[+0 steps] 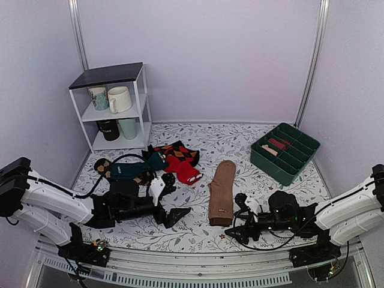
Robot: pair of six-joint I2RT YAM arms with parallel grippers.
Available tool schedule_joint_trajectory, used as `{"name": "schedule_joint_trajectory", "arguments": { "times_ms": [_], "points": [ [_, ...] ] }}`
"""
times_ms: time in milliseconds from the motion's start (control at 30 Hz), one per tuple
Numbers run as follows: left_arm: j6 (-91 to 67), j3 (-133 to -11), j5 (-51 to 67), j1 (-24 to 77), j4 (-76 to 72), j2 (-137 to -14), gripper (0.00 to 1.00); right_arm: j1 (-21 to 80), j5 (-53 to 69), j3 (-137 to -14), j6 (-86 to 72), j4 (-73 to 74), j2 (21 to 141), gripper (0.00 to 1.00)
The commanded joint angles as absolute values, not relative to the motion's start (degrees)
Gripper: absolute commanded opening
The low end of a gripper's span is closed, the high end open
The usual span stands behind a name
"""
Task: Roll the socks
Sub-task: Pick up the pair of socks from the center of the board.
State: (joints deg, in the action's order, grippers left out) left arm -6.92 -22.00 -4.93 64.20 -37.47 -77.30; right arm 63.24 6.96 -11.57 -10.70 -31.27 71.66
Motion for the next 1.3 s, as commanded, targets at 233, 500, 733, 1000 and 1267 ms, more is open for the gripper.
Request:
{"name": "schedule_joint_trajectory", "arguments": {
  "times_ms": [233, 500, 733, 1000, 1267],
  "points": [
    [-6.7, -23.2, -4.1, 63.9, -38.2, -78.5, 1.0, 68.1, -2.6, -17.6, 1.6, -36.9, 82.5, 0.6],
    [-6.1, -24.9, -3.5, 63.9, -37.5, -80.6, 0.99, 68.1, -3.6, -18.2, 2.7, -36.5, 85.9, 0.56],
    [-5.7, -25.6, -2.6, 63.8, -36.9, -81.4, 1.0, 68.1, -4.6, -18.7, 3.1, -37.0, 88.4, 0.53],
    [-5.6, -25.5, -1.8, 63.8, -36.3, -81.4, 0.99, 68.2, -6.5, -19.5, 0.5, -36.4, 93.4, 0.42],
    [-4.1, -24.0, -1.1, 63.8, -36.1, -80.2, 0.99, 69.7, -7.4, -21.3, -6.2, -28.5, 92.4, 0.2]
  ]
}}
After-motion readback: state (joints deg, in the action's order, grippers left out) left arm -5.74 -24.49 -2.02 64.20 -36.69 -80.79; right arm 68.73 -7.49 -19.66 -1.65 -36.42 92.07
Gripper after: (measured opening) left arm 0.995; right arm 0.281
